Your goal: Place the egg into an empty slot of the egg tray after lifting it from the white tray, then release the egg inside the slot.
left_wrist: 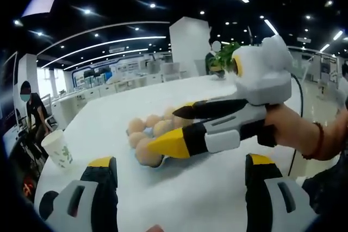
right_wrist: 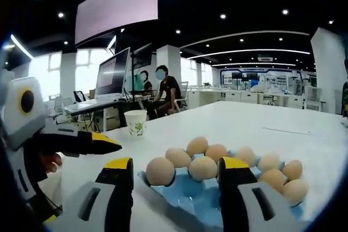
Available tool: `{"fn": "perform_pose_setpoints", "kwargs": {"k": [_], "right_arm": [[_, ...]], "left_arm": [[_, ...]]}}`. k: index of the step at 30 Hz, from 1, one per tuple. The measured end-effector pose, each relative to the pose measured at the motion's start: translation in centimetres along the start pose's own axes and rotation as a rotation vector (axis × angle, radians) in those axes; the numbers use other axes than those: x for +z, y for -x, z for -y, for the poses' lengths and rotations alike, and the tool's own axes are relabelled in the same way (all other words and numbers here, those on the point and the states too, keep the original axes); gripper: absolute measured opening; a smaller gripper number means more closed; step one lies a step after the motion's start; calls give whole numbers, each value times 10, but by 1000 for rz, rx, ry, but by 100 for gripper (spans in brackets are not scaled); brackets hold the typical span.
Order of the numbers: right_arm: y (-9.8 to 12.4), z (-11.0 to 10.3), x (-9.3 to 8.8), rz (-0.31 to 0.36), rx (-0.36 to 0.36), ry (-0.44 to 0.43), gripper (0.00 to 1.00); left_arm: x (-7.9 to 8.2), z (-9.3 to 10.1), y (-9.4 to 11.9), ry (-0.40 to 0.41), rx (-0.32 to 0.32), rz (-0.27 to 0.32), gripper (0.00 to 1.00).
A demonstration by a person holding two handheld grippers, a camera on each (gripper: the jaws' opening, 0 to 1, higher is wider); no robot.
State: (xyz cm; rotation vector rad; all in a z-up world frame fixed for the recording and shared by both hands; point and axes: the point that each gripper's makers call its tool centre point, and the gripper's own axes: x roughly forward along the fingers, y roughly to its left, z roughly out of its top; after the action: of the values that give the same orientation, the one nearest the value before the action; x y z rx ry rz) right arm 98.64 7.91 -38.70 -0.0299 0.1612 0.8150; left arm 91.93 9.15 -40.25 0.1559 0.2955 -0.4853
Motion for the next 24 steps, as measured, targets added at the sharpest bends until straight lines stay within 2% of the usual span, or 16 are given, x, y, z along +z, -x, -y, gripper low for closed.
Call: {"fn": "perform_pose_setpoints", "kwargs": {"k": [4,11,24], "right_arm": [[7,4,-1,-13,-4,-3,73],[19,15,-6,-36,-30,11,75],[44,29,4,-12,-58,-20,76]], "left_arm": [[5,4,1,4,-18,22,100],[10,6,2,14,-22,48,100],[8,4,1,8,-17,34,100]]}}
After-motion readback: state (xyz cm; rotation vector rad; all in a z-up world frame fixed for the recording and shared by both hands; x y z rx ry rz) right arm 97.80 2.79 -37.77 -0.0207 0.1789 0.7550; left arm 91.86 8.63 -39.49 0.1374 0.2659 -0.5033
